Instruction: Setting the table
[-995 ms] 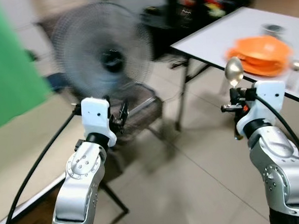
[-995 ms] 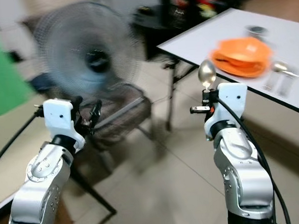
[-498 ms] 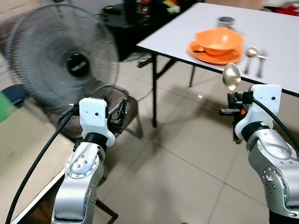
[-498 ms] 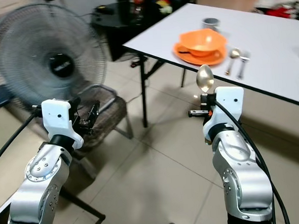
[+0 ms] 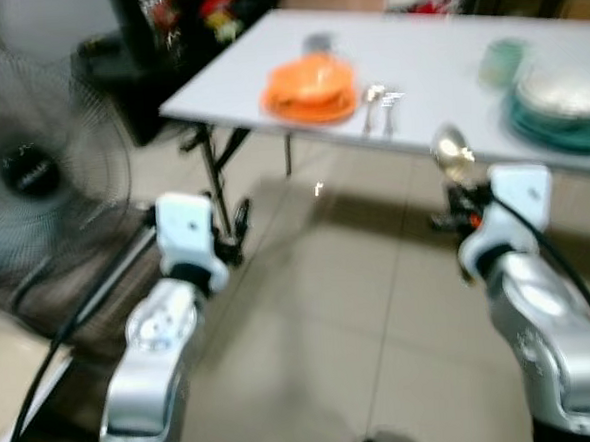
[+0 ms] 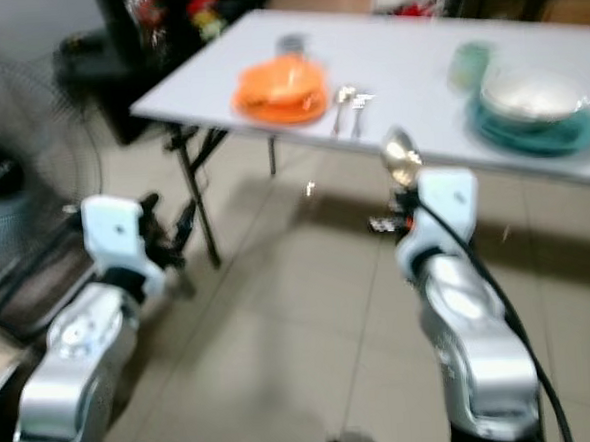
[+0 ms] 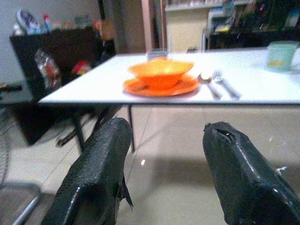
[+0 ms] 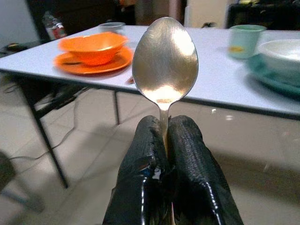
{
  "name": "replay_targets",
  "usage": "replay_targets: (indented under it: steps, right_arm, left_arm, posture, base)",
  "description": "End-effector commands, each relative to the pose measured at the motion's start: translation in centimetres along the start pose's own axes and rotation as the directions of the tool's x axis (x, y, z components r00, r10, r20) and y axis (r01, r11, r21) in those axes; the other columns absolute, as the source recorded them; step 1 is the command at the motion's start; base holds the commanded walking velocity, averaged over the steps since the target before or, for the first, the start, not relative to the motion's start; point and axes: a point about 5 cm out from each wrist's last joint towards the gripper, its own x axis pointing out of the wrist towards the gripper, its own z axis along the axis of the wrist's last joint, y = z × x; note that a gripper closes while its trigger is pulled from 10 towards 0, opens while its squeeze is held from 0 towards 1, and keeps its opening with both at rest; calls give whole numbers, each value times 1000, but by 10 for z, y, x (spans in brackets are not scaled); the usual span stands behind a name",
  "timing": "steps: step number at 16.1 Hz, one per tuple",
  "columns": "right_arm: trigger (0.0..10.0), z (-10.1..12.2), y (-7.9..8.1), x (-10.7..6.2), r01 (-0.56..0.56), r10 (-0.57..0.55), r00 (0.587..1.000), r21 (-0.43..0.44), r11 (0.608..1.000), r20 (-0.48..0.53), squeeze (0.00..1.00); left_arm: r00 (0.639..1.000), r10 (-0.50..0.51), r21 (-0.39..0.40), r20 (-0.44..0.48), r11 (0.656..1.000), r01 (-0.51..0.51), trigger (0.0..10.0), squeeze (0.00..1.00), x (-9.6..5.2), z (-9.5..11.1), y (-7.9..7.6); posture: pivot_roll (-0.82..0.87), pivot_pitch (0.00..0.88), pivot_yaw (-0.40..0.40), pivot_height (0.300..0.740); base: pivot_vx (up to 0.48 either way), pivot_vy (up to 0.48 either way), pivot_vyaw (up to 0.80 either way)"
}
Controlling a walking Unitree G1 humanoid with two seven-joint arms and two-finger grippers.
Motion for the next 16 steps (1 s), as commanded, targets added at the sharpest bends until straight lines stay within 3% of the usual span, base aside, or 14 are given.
replay_targets:
  steps: [1, 7, 14, 16]
  right_arm:
    - [10000, 7, 6, 1, -28, 29, 999, -1, 1000, 27, 0]
    - [10000, 7, 6, 1, -29, 30, 999, -10, 1000, 27, 0]
    - [10000, 8, 6, 1, -27, 27, 999, -16, 1000, 30, 0]
    - [10000, 7, 6, 1, -27, 27, 999, -16, 1000, 26, 0]
  left_arm:
    - [1000, 4, -4, -17, 1000, -4, 10000, 0, 0, -3, 2]
    - [999, -41, -30, -14, 999, 40, 10000, 0, 0, -2, -2]
    - [998, -67, -40, -12, 997, 66, 10000, 0, 1, -1, -4]
    - [997, -72, -41, -12, 997, 72, 10000, 0, 1, -1, -5]
  posture:
    - [4, 0, 74, 740]
    - [2, 0, 75, 740]
    - [0, 0, 77, 740]
    - [0, 0, 77, 740]
  base:
    - [0, 0, -800]
    - [0, 0, -800]
    - [148, 0, -65]
    - [261, 0, -800]
